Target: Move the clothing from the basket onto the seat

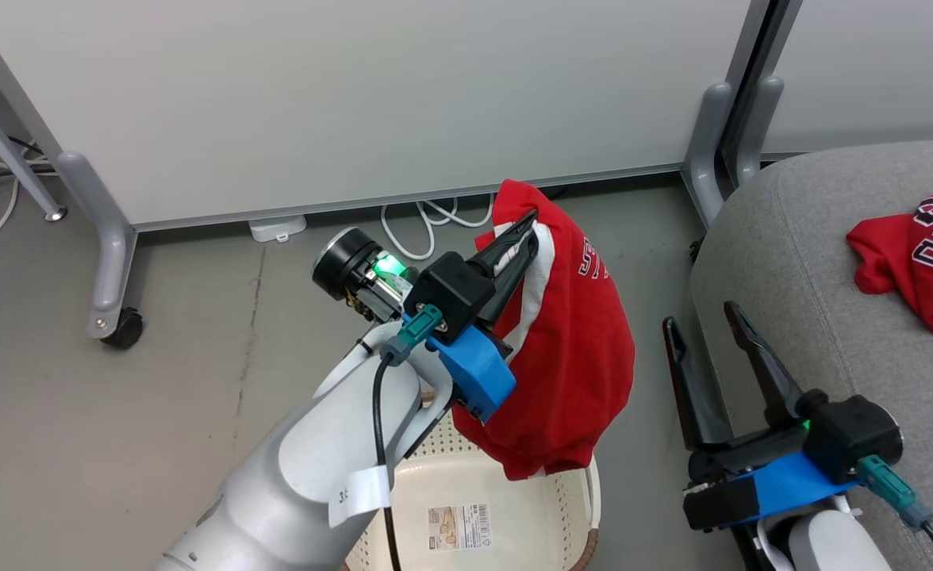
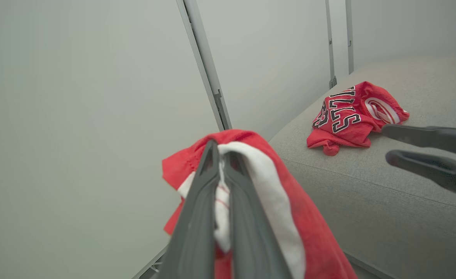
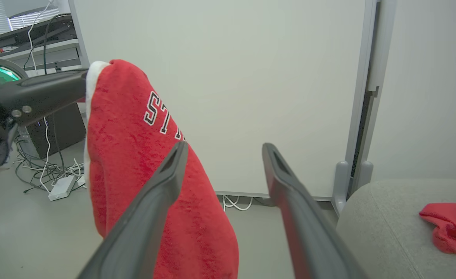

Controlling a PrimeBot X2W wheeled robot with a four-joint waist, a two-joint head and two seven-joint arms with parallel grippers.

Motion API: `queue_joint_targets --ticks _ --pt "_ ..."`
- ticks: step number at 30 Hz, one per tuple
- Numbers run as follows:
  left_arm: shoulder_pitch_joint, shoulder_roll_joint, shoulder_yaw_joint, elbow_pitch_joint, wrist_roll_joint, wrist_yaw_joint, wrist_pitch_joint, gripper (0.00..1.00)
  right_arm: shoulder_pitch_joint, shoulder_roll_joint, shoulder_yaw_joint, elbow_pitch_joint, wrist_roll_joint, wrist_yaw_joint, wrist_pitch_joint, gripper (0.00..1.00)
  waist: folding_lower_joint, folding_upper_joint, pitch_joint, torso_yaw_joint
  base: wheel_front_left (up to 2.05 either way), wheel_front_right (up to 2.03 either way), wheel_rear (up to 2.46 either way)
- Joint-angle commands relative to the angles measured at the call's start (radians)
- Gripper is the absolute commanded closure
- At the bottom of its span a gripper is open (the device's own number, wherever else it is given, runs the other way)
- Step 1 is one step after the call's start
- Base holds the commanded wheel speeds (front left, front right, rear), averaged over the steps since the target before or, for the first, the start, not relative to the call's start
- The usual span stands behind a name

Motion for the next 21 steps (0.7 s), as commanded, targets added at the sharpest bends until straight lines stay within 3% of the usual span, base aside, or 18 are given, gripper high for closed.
queue_joint_targets --ticks 1,10,21 --pt "-0.011 -0.002 0.006 -0.002 0.008 -0.003 -0.005 1.00 -0.021 -0.002 0.020 -0.005 0.003 0.000 -0.003 0.00 0.0000 -0.0001 0.004 0.002 0.00 0.00 0.00" --pt "-0.026 -0.005 0.008 0.001 0.016 -0.007 -0.005 1.00 -0.085 -0.002 0.172 0.014 0.018 0.000 -0.003 0.00 0.0000 -0.0001 0.028 0.009 0.00 0.00 0.00" --pt "-0.050 -0.014 0.003 -0.008 0.028 -0.009 -0.005 1.00 -0.236 0.013 0.248 0.151 -0.021 0.000 -0.003 0.00 0.0000 -0.0001 0.074 0.025 0.00 0.00 0.00"
